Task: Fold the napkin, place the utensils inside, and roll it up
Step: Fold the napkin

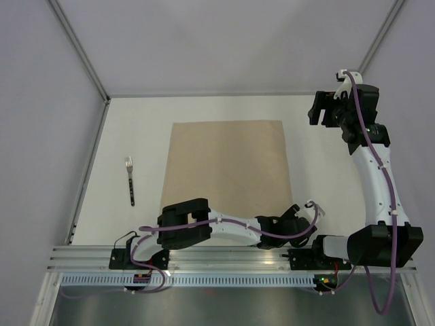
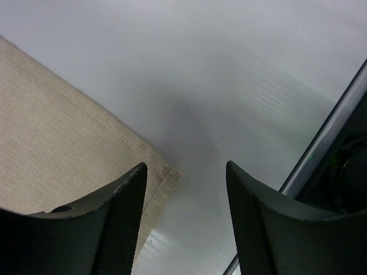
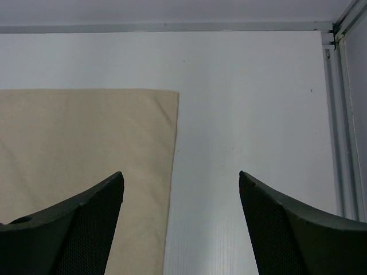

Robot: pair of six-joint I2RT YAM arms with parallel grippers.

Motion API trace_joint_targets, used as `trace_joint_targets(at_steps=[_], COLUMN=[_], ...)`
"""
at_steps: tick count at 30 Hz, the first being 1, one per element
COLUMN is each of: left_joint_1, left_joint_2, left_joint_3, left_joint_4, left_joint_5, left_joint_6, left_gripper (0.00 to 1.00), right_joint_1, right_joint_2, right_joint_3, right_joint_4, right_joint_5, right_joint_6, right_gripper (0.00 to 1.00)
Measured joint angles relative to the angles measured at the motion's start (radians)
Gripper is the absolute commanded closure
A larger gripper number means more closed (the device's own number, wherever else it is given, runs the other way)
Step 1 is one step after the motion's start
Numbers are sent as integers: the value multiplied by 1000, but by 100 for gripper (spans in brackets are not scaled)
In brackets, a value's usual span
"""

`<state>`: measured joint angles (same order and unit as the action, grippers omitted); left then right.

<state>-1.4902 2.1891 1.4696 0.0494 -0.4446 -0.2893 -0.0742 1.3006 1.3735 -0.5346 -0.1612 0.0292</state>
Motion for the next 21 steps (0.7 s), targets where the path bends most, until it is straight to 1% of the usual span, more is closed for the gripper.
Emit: trace_joint_targets(at_steps=[3,10,12,14,15,16,18,19,21], left_joint_1=[0,-2,-2,-2,-3,-3,-4,-4,-4], left_joint_2=[15,31,32,36,37,38,40,41,41], left_joint_3=[13,17,19,23,24,26,27,27,28], left_joint_4=[-3,-11,-12,-13,-12,-12,-11,-11,-12], left_joint_5=[-3,-26,-29,-29,-29,-29,-31,-32,-36], left_joint_6=[0,0,0,0,0,0,1,1,1], left_gripper=[41,41,44,47,53,56,62,64,69], right_joint_1=[0,0,0,0,0,0,0,0,0], right_joint_2=[8,9,9,9,9,9,9,9,9], right_joint_3=[0,0,0,0,0,0,0,0,0], right_joint_4=[-2,-2,-2,-2,-2,-2,-2,-2,-2], right_joint_5=[0,-3,-5,-6,-7,-7,-7,-7,-7], right_joint_6=[0,0,0,0,0,0,0,0,0], right_gripper=[14,15,15,15,16,16,16,16,16])
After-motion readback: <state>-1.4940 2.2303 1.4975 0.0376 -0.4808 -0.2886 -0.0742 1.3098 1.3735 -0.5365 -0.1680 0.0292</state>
